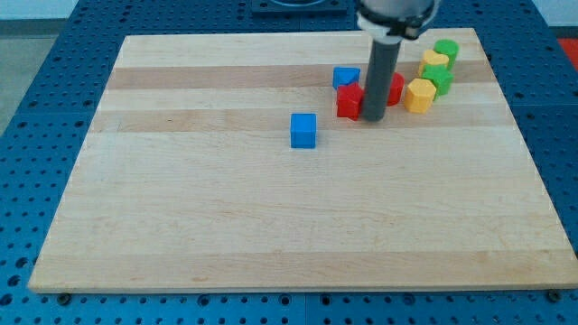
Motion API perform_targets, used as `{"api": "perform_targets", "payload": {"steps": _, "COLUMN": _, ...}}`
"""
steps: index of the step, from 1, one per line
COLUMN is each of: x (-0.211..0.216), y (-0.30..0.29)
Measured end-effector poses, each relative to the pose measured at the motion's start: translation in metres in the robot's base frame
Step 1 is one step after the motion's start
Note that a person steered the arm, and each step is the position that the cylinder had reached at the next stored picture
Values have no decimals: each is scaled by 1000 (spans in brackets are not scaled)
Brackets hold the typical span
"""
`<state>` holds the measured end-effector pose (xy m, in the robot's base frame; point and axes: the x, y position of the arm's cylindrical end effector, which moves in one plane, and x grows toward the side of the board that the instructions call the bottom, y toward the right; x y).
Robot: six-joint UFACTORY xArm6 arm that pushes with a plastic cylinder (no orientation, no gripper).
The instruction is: Move the red star to the bottom side of the red circle
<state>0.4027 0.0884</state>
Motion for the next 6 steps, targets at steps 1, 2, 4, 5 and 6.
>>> {"api": "perform_targets", "payload": {"steps": 1, "x": 77, "y": -11}}
{"api": "perform_targets", "payload": {"steps": 2, "x": 90, "y": -59}}
{"api": "perform_targets", "payload": {"steps": 4, "x": 23, "y": -143}}
{"api": "perform_targets", "payload": {"steps": 5, "x": -12, "y": -102}}
{"api": "perform_targets", "payload": {"steps": 6, "x": -35, "y": -55}}
